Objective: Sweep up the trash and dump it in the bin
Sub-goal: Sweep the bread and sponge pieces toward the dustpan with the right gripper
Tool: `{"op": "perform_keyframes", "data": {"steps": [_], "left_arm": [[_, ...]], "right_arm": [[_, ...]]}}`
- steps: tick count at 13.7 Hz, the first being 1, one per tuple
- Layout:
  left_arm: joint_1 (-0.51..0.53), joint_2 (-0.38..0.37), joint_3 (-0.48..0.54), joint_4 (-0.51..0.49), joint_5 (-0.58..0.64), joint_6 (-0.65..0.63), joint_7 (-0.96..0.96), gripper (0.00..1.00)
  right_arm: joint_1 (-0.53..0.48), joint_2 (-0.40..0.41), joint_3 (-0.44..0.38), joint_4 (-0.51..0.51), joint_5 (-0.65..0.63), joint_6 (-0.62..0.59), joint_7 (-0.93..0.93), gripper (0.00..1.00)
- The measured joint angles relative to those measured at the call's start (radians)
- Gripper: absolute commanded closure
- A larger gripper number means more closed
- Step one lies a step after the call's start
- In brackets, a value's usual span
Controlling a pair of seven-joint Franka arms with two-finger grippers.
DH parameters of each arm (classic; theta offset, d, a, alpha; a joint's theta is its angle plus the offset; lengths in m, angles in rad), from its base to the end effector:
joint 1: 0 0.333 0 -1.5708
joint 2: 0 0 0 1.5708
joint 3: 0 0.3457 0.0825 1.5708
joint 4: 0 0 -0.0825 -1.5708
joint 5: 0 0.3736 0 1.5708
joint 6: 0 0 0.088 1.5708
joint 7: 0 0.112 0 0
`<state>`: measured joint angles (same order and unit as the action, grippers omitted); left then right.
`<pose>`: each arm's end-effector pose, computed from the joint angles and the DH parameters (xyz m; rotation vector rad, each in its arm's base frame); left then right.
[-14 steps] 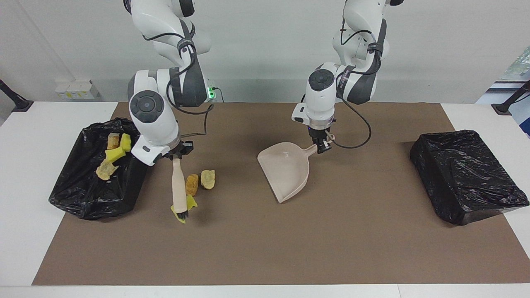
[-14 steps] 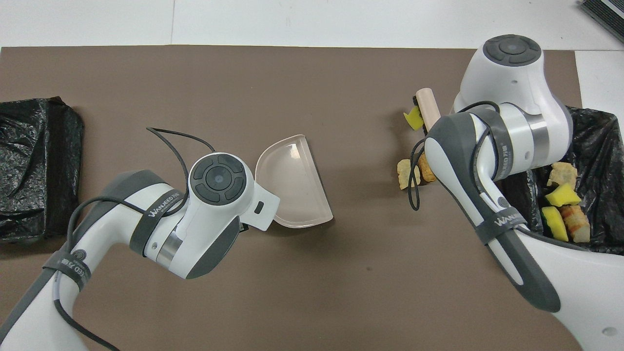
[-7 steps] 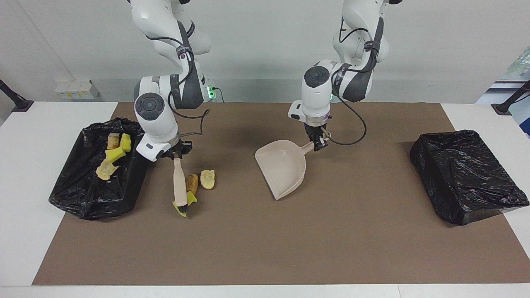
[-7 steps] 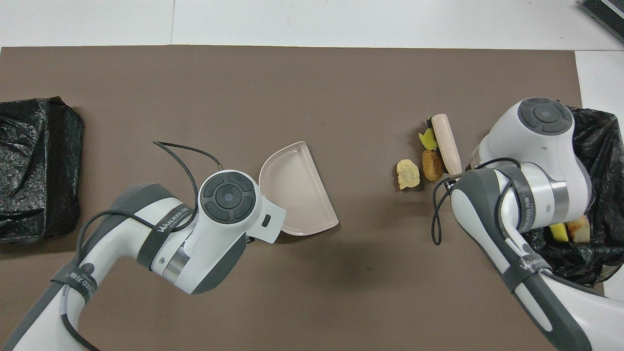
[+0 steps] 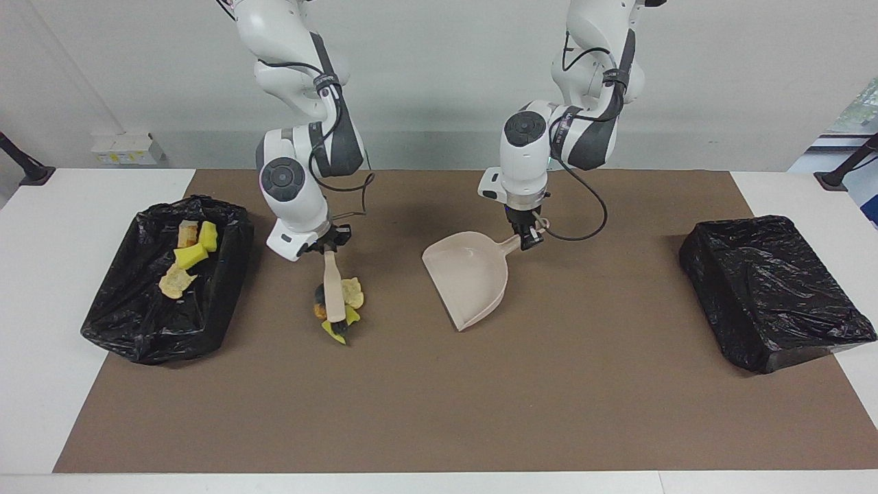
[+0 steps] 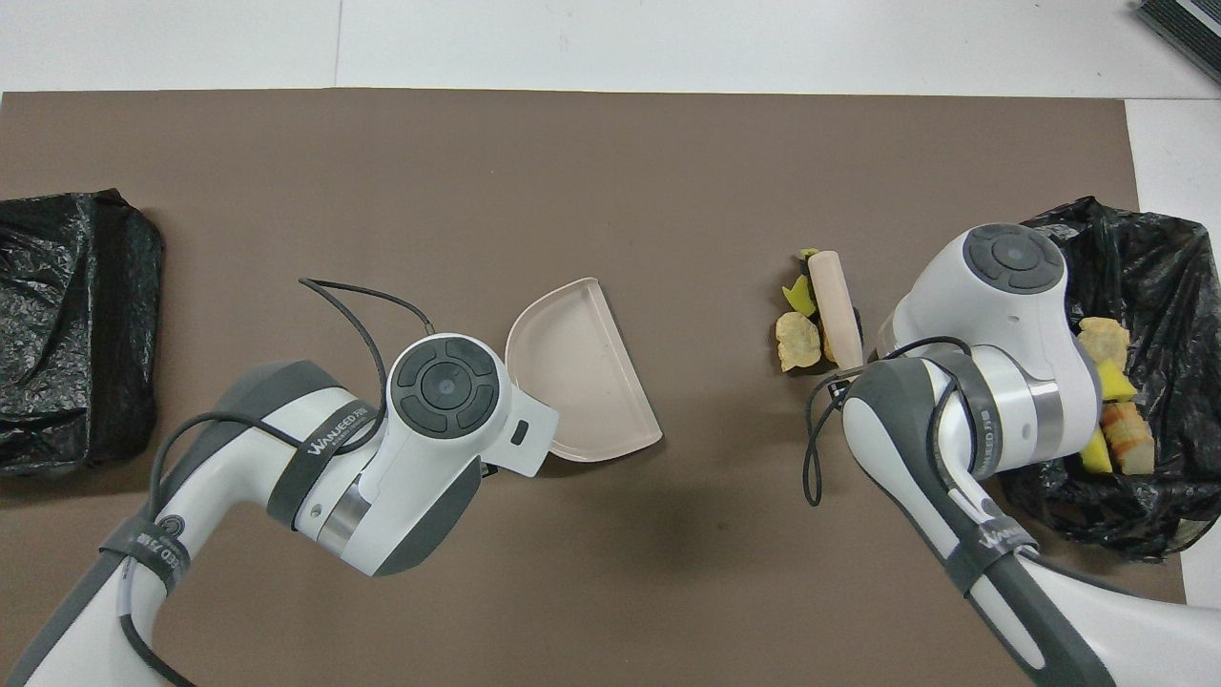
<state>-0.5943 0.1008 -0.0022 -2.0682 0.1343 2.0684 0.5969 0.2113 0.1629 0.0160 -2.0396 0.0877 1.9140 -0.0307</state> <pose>0.4582 -0.3019 0.4066 -2.4398 1.7855 0.1521 0.5250 0.1280 0.3746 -3.0387 -0.3304 0.4540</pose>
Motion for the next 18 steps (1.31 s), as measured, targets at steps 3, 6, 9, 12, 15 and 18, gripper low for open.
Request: {"op": "perform_keyframes", "data": {"steps": [3,6,9,12,15,18], "left_arm": [[0.0,-0.003,0.001,-0.006,0.0,0.003,0.0,1.0],[0.002,-0.006,0.003,-0.008,0.0,0.003,0.0,1.0],[0.005,-0.007,0.004,-0.011,0.0,0.003,0.001,1.0],[0.006,-0.008,0.004,-0.013,0.0,0.003,0.002,1.0],[0.006,-0.008,0.004,-0.014,0.0,0.004,0.002,1.0],[0.007,-0.008,0.004,-0.031,0.0,0.005,0.001,1.0]], "right_arm": [[0.051,0.012,0.001,-0.011,0.159,0.005,0.008,1.0],[0.07,0.016,0.001,0.031,0.292,-0.037,0.035,1.0],[0.041,-0.009,-0.011,0.12,0.294,-0.179,0.04,1.0],[-0.059,-0.051,-0.018,0.118,0.17,-0.233,0.042,1.0],[-0.144,-0.058,-0.025,0.07,0.015,-0.191,0.038,1.0],[-0.145,-0.055,-0.019,-0.005,-0.022,-0.11,0.082,1.0]]}}
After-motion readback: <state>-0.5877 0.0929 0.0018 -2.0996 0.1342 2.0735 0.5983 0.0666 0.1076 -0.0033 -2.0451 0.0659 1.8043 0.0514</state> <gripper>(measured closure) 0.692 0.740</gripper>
